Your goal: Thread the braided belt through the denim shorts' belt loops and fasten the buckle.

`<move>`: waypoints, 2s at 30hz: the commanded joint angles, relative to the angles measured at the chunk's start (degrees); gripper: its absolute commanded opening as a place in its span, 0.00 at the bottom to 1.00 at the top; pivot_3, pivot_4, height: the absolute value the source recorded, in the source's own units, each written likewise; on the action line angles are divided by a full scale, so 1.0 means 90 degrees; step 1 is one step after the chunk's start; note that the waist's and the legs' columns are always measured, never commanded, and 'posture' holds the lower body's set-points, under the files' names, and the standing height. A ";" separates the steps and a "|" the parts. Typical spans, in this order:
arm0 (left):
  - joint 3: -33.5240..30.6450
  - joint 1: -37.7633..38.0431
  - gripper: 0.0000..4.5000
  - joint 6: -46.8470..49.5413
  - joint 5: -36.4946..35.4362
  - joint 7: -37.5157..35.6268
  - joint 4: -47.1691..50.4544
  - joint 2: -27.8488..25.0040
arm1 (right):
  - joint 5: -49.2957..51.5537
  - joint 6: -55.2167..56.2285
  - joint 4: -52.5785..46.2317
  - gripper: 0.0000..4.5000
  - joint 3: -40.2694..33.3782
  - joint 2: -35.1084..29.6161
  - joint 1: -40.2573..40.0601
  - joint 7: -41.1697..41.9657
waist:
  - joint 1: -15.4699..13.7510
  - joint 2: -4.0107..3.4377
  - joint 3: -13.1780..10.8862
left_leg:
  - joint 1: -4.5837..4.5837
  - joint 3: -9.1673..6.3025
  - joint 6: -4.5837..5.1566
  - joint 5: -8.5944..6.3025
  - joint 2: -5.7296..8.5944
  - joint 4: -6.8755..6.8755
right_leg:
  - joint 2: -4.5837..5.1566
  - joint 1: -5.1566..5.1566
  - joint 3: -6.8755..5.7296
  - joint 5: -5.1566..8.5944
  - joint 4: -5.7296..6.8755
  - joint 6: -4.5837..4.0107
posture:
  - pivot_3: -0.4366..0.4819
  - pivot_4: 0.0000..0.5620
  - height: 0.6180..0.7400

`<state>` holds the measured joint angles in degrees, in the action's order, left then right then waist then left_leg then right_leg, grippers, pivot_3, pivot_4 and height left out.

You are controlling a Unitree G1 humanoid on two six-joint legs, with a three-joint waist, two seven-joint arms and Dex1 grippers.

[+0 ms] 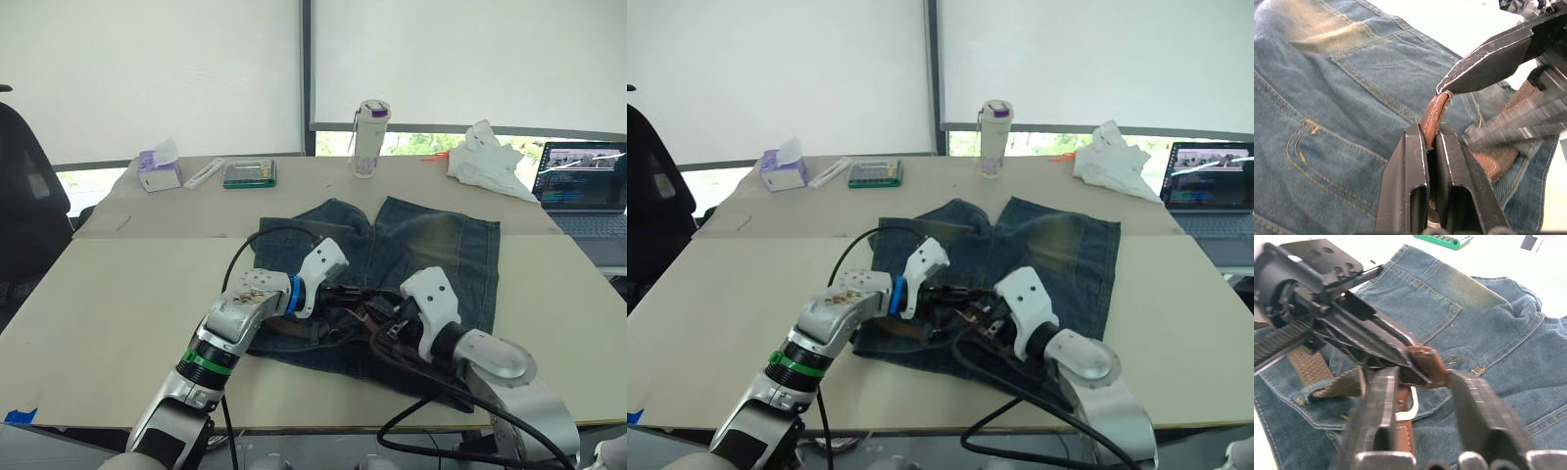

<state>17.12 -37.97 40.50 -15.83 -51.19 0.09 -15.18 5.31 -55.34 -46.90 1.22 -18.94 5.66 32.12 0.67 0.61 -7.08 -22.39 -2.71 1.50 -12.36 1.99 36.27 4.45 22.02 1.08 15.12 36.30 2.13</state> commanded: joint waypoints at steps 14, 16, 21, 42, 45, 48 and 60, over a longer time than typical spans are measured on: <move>-0.0246 -0.0084 0.00 -0.0459 -0.0096 0.0070 0.0187 -0.0093 | 0.1113 -0.0744 -0.0449 0.01 -0.1032 -0.0099 -0.0363 -0.0482 | -0.0009 -0.0002 -0.0001 | 0.0000 0.0000 0.0000 0.0000 0.0002 -0.0001 | 0.0001 -0.0002 0.0003 0.0000 -0.0003 0.0000 | 0.48 0.27 1.00; -0.0272 -0.0048 0.00 -0.0495 -0.0146 0.0072 0.0200 -0.0049 | 0.1135 -0.0601 -0.0237 0.01 -0.0622 -0.0086 -0.0246 -0.0532 | 0.0001 -0.0002 -0.0001 | -0.0001 0.0001 0.0000 0.0000 0.0002 0.0000 | 0.0001 -0.0002 0.0004 0.0000 -0.0005 0.0000 | 0.48 0.27 1.00; -0.0309 -0.0063 0.00 -0.0544 -0.0150 0.0082 0.0161 0.0003 | 0.1123 -0.0117 0.0563 0.01 0.0138 0.0213 0.0064 -0.0665 | 0.0036 -0.0002 -0.0001 | 0.0010 0.0002 0.0000 0.0000 -0.0003 -0.0009 | -0.0006 -0.0001 0.0006 0.0000 0.0002 0.0000 | 0.48 0.27 1.00; -0.4074 -0.1353 0.00 0.2810 -0.2817 0.2959 -0.1076 0.1336 | 0.0575 0.1192 0.2172 0.01 0.1812 -0.0740 0.0019 -0.0213 | 0.0026 0.0008 0.0006 | 0.0018 -0.0003 0.0000 0.0000 -0.0001 -0.0005 | -0.0004 -0.0013 0.0000 0.0000 -0.0002 0.0001 | 0.48 0.27 1.00; -0.4921 -0.1571 0.00 0.3140 -0.3283 0.3527 -0.1578 0.1249 | 0.0664 0.1277 0.1967 0.01 0.1742 -0.0796 -0.0170 -0.0149 | 0.0011 0.0009 0.0006 | 0.0017 -0.0004 0.0000 0.0000 0.0000 -0.0005 | -0.0004 -0.0012 -0.0001 0.0000 -0.0001 0.0001 | 0.48 0.27 1.00; -0.5534 -0.1639 0.00 0.3566 -0.3799 0.3844 -0.1799 0.1116 | 0.0820 0.1269 0.1740 0.01 0.1660 -0.0832 -0.0284 -0.0074 | 0.0010 0.0011 0.0005 | 0.0017 -0.0005 -0.0002 -0.0001 0.0000 -0.0005 | -0.0002 -0.0011 -0.0001 0.0000 -0.0001 0.0001 | 0.48 0.27 1.00; -0.5697 -0.0057 0.00 0.4496 -0.4978 0.3980 -0.0278 0.0846 | 0.1895 0.1089 0.0503 0.27 0.0768 -0.1006 -0.0533 0.0197 | -0.0019 0.0023 0.0002 | 0.0014 -0.0004 -0.0031 -0.0007 0.0000 -0.0012 | 0.0003 0.0013 0.0026 -0.0001 0.0026 0.0000 | 0.48 0.27 1.00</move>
<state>-34.65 -37.70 82.29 -58.65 -15.57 -5.20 -7.76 21.41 -44.89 -39.02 9.35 -27.50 0.79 33.70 0.49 0.82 -7.06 -22.27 -2.76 1.20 -12.43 1.98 36.18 4.47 22.12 1.29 15.12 36.52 2.13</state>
